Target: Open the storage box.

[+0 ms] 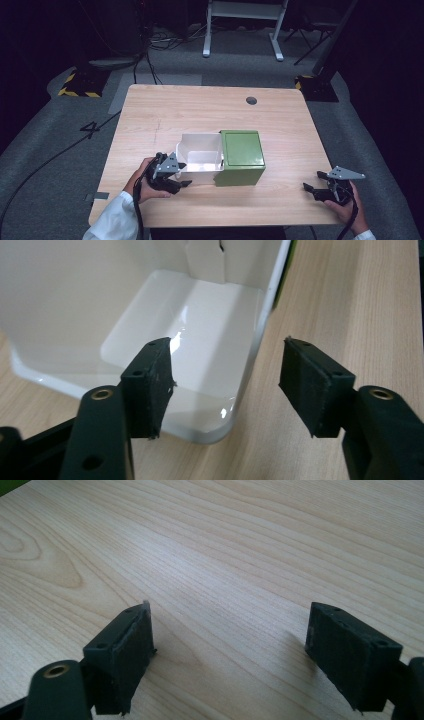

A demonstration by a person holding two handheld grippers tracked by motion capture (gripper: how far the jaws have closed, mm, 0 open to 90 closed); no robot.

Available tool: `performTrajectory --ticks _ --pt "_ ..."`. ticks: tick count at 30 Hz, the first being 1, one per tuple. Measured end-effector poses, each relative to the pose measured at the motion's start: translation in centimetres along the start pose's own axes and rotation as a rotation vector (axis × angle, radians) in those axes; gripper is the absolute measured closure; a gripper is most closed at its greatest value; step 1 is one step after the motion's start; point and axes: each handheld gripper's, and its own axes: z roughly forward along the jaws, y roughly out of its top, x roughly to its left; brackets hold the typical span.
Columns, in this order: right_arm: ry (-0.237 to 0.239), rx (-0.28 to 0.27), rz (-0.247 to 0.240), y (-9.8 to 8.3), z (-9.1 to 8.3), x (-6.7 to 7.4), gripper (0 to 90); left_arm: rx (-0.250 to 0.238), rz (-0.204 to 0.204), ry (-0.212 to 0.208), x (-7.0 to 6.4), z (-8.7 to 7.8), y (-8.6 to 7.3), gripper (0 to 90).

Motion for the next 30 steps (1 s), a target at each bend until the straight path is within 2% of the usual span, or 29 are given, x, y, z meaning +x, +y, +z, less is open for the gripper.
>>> performTrajectory --ticks 5,12,22,30 --pt "0.0 0.0 0.001 0.0 0.0 0.0 19.4 -0.019 -0.027 0.04 0.2 -1.2 -0.3 32.3" --pt "0.002 0.001 0.003 0.0 0.0 0.0 19.4 -0.028 -0.054 0.125 0.2 -2.6 -1.0 22.0" --pt "0.002 0.002 0.003 0.0 0.0 0.0 19.4 -0.004 -0.058 0.221 0.4 -4.0 -2.3 18.1" --pt "0.003 0.002 0.004 0.0 0.0 -0.1 19.3 0.018 -0.101 0.285 0.8 -4.8 -4.0 18.2"
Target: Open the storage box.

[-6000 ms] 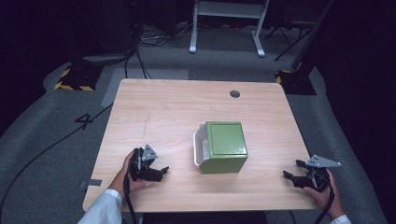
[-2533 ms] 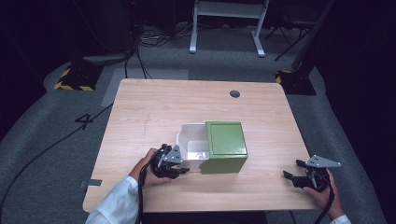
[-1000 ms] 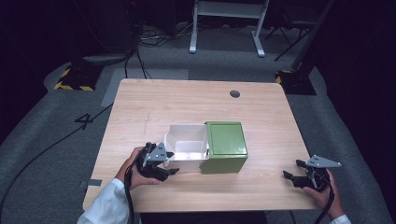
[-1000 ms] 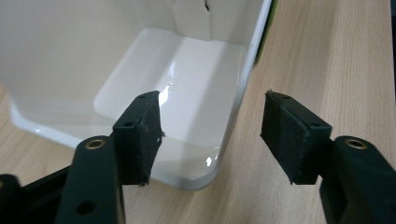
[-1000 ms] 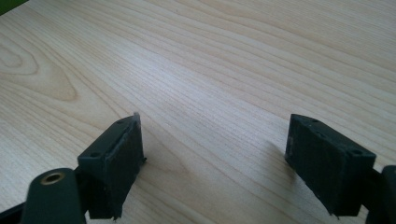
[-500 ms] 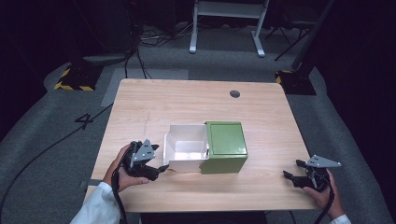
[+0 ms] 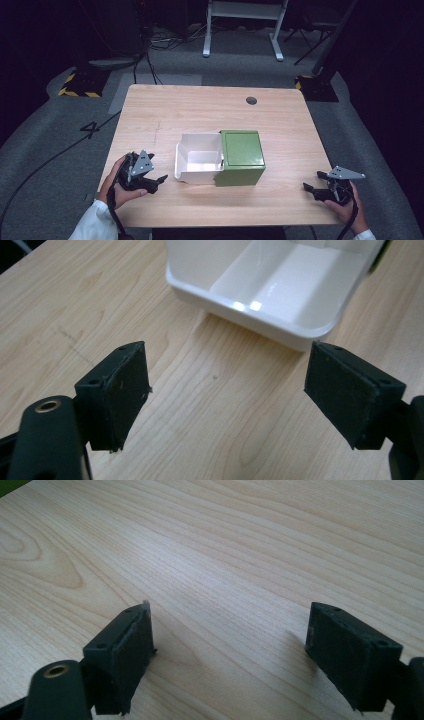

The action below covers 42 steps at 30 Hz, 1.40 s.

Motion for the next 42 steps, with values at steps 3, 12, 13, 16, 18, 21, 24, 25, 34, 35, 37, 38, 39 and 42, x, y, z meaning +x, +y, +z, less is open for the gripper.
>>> performTrajectory --ticks 3,12,13,16,18,21,24,25,34,35,37,38,39,42 --pt "0.0 0.0 0.0 0.0 0.0 0.0 19.3 0.015 -0.027 0.02 0.3 0.1 -0.8 18.3" --pt "0.0 0.0 0.0 0.0 0.0 0.0 19.3 0.058 -0.084 0.076 1.1 0.3 -3.1 18.6" --pt "0.0 0.0 0.001 0.0 0.0 0.0 19.3 0.061 -0.088 0.081 1.2 0.3 -3.2 18.6" --pt "0.0 0.001 0.0 0.0 0.0 0.0 19.3 0.079 -0.104 0.084 1.4 0.4 -3.8 18.8" --pt "0.0 0.001 0.0 0.0 0.0 0.0 19.3 0.092 -0.109 0.09 1.5 0.4 -4.2 19.2" --pt "0.0 0.001 0.001 0.0 0.0 0.0 19.3 0.092 -0.132 0.093 1.7 0.3 -4.9 19.2" --pt "0.0 0.001 0.001 0.0 0.0 0.0 19.3 0.093 -0.16 0.1 1.8 0.3 -5.5 19.8" --pt "0.0 0.001 0.0 0.0 0.0 0.0 19.3 0.098 -0.165 0.106 1.8 0.4 -5.7 20.3" --pt "-0.001 0.0 0.0 0.0 0.0 0.0 19.3 0.114 -0.253 0.102 2.1 0.2 -7.6 21.0" --pt "-0.001 0.0 0.0 0.0 0.0 0.0 19.3 0.111 -0.259 0.102 2.1 0.2 -7.8 20.6" --pt "-0.001 0.0 0.0 0.0 0.0 0.0 19.3 0.105 -0.283 0.097 2.2 0.1 -8.2 20.0" --pt "-0.001 0.0 0.0 0.0 0.0 0.0 19.3 0.105 -0.283 0.097 2.2 0.1 -8.2 19.6" --pt "-0.001 0.0 0.0 0.0 0.0 0.0 19.3 0.107 -0.293 0.095 2.2 0.1 -8.4 19.6" --pt "-0.001 0.0 0.0 0.0 0.0 0.0 19.3 0.112 -0.317 0.091 2.4 0.2 -9.0 18.8"
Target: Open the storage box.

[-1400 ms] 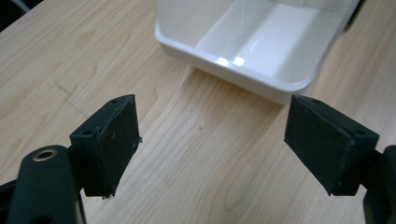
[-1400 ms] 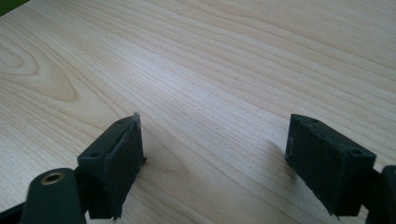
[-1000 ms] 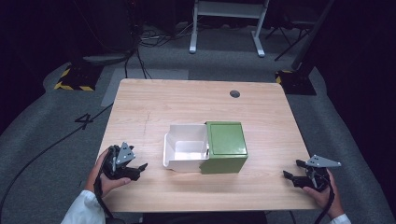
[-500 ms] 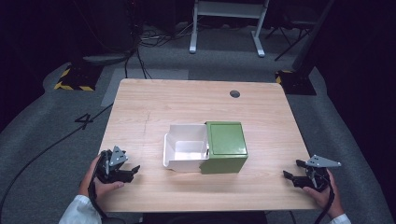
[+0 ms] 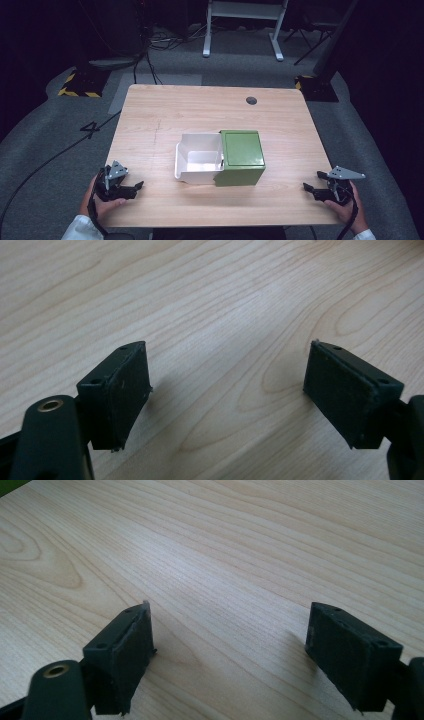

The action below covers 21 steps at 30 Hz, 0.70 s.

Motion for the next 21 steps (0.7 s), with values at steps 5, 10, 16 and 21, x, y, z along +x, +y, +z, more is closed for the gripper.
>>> performTrajectory --ticks 5,10,16,21 --pt "-0.003 -0.002 -0.003 -0.01 -0.02 0.05 19.3 -0.023 -0.038 -0.02 0.66 -0.14 -0.74 17.9" --pt "-0.006 -0.003 -0.007 -0.02 -0.03 0.08 19.3 -0.023 -0.041 -0.015 0.63 -0.2 -0.87 16.8" --pt "-0.006 -0.002 -0.005 -0.04 -0.04 0.08 19.5 -0.022 -0.041 -0.013 0.63 -0.18 -0.86 16.2" --pt "-0.008 -0.002 -0.007 -0.04 -0.06 0.09 19.5 -0.022 -0.042 -0.013 0.64 -0.19 -0.87 16.1"
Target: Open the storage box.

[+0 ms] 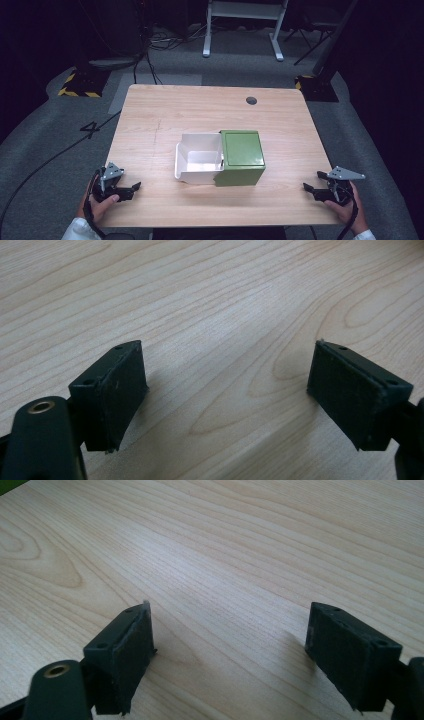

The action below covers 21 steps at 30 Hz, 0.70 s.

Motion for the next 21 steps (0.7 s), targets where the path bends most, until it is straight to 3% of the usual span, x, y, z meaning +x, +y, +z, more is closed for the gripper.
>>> performTrajectory --ticks 21 --pt "0.001 0.0 0.004 -0.01 0.01 -0.01 19.5 0.003 0.003 0.004 0.07 0.05 0.09 15.7"
